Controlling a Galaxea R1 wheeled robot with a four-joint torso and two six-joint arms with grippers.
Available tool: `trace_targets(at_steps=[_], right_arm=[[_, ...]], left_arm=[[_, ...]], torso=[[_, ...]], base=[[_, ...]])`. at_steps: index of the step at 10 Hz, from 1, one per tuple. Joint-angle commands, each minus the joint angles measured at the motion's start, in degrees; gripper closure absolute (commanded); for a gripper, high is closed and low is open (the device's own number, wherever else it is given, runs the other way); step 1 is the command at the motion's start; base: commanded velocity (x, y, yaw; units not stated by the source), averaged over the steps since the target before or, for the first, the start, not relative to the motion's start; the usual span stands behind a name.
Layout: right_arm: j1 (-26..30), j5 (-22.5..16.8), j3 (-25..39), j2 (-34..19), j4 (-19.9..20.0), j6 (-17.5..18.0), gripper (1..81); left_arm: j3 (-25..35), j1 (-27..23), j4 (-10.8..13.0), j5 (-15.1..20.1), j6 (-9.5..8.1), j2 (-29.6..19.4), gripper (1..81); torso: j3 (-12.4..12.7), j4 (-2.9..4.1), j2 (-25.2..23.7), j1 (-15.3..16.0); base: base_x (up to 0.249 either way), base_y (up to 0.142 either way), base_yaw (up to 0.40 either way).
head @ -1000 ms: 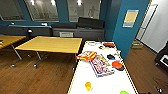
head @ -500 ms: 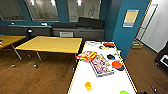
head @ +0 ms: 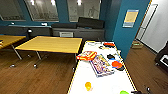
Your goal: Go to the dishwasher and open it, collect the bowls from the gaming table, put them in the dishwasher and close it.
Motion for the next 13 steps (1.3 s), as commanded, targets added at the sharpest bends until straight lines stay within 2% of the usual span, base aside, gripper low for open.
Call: trace_targets(at_steps=[1,7,13], right_arm=[[6.27,-1.26,-0.38,-1.68,1.05,0.20,1.0],[6.27,-0.82,-2.22,3.95,1.05,0.90,1.0],[3.63,-0.20,-4.77,4.56,0.97,1.78,1.0]], left_arm=[[0.45,-1.26,-0.39,3.29,0.11,-0.70,1.0],[0.45,-0.64,-1.01,3.29,0.11,-1.05,1.0],[0.45,-0.73,-0.92,3.38,0.11,-0.88,1.0]], torso=[[0.00,0.00,0.00,0.00],[0.00,0.00,0.02,0.00],[0.00,0.00,0.05,0.02]], base=[[0.000,0.000,0.000],[0.000,0.000,0.000],[0.000,0.000,0.000]])
